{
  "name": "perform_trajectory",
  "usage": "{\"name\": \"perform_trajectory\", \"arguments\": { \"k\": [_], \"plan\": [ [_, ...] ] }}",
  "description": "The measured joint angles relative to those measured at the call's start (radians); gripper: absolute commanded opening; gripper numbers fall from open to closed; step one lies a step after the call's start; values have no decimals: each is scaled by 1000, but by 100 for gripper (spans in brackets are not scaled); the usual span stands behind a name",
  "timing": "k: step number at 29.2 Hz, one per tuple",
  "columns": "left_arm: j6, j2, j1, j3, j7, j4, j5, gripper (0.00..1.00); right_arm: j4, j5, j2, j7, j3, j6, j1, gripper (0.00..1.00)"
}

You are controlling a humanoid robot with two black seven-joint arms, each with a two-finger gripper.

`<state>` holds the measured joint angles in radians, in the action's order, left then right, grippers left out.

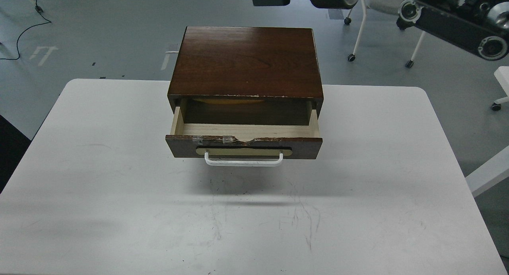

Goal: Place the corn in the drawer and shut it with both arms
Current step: 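Raise the right gripper away from the drawer and withdraw it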

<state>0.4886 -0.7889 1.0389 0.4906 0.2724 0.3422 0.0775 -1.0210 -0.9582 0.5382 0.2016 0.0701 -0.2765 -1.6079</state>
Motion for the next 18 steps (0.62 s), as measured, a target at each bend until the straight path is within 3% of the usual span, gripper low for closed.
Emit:
{"name": "perform_trajectory", "arguments": {
  "k": [1,5,11,18],
  "plan": [
    [0,-1,20,0,0,33,36,29,25,66,11,0,25,0,28,98],
    [1,-3,81,0,2,189,122,5,162,273,25,0,122,1,137,98],
    [0,28,143,4,8,393,319,0,283,540,13,2,299,3,295,99],
    [0,-8,148,17,17,759,583,0,344,845,26,6,440,-8,416,100]
  ]
}}
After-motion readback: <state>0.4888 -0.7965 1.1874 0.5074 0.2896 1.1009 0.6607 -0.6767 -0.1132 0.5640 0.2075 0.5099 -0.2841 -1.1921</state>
